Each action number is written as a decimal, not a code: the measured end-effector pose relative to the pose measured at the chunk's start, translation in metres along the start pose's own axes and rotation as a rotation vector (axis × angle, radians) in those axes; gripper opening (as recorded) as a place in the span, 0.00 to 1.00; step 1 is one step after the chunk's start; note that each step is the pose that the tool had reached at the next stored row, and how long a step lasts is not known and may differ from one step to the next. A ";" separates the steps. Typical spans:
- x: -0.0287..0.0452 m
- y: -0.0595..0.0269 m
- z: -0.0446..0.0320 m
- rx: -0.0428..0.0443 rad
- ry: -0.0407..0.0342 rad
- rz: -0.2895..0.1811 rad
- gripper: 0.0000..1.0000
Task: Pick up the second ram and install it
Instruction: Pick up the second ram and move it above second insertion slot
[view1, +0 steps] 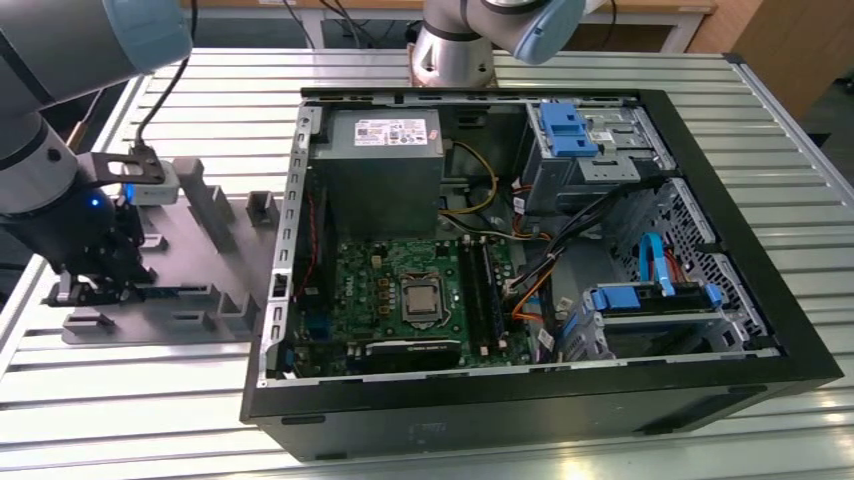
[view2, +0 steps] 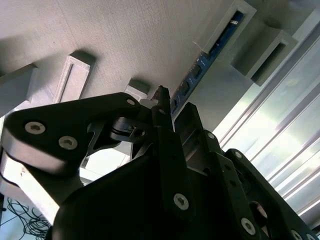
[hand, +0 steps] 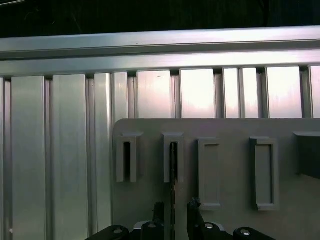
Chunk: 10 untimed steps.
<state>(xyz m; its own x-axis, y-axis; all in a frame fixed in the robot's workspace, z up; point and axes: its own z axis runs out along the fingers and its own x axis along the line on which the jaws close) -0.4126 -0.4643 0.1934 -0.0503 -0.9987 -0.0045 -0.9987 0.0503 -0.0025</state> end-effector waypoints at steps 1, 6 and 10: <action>0.0001 0.0000 0.0003 0.0000 0.0001 0.000 0.32; 0.0002 0.0000 0.0021 0.0001 0.0000 0.000 0.32; 0.0002 -0.0015 0.0033 0.0002 -0.0001 0.000 0.32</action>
<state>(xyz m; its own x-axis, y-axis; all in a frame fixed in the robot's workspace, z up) -0.4111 -0.4645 0.1901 -0.0501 -0.9987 -0.0046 -0.9987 0.0502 -0.0028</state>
